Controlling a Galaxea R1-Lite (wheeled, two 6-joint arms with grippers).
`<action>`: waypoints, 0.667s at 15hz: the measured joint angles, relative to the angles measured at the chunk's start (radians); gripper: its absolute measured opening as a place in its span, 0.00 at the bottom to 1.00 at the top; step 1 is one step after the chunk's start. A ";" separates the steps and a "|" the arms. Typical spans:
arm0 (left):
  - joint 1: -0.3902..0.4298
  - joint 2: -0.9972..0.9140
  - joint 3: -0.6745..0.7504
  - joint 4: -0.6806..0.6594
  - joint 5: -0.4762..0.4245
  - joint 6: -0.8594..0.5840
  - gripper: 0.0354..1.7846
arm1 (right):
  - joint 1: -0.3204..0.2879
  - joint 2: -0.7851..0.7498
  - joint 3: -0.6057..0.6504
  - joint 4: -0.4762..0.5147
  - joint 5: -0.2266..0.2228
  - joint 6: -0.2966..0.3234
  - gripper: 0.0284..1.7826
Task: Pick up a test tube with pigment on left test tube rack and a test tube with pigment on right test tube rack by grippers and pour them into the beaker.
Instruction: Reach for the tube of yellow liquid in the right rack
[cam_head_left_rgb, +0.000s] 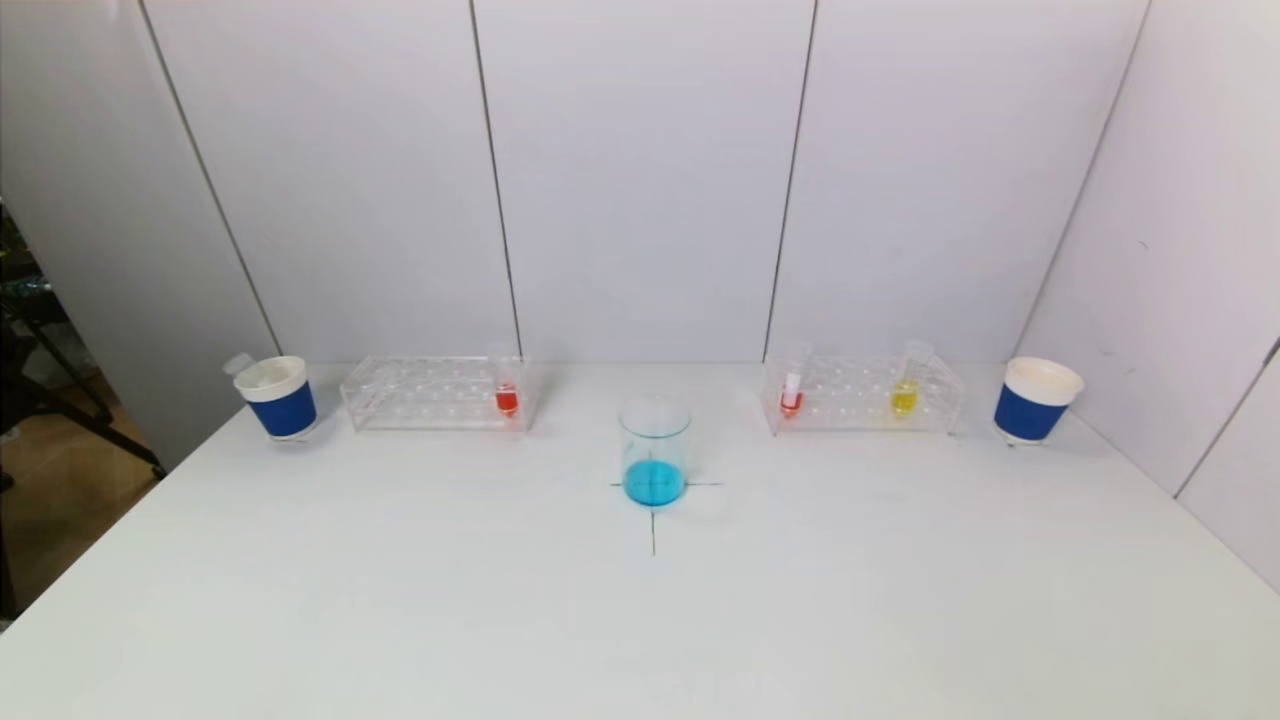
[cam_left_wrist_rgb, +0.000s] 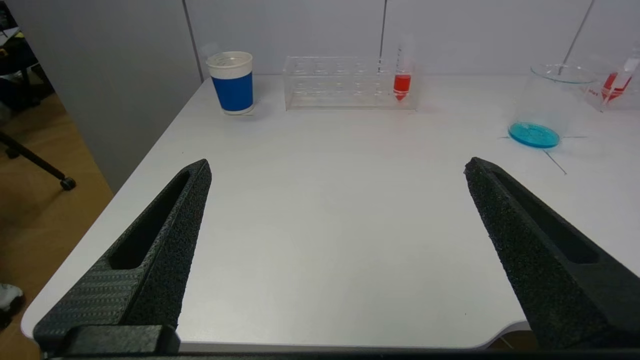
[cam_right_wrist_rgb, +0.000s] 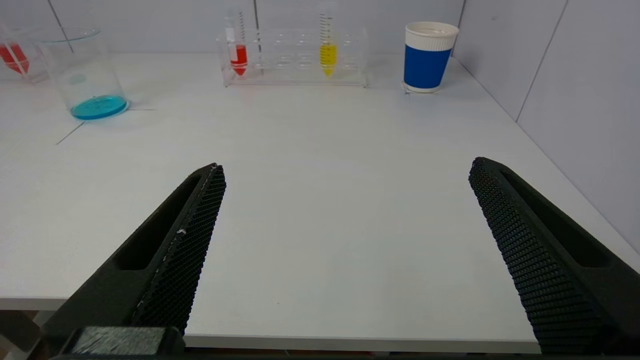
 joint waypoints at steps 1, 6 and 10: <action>-0.004 -0.030 0.027 0.004 -0.002 0.021 0.99 | 0.000 0.000 0.000 0.000 0.000 0.000 0.99; -0.012 -0.095 0.183 -0.036 0.006 0.096 0.99 | 0.000 0.000 0.000 0.000 0.000 0.000 0.99; -0.011 -0.101 0.260 -0.118 -0.018 0.089 0.99 | 0.000 0.000 0.000 0.000 0.000 0.000 0.99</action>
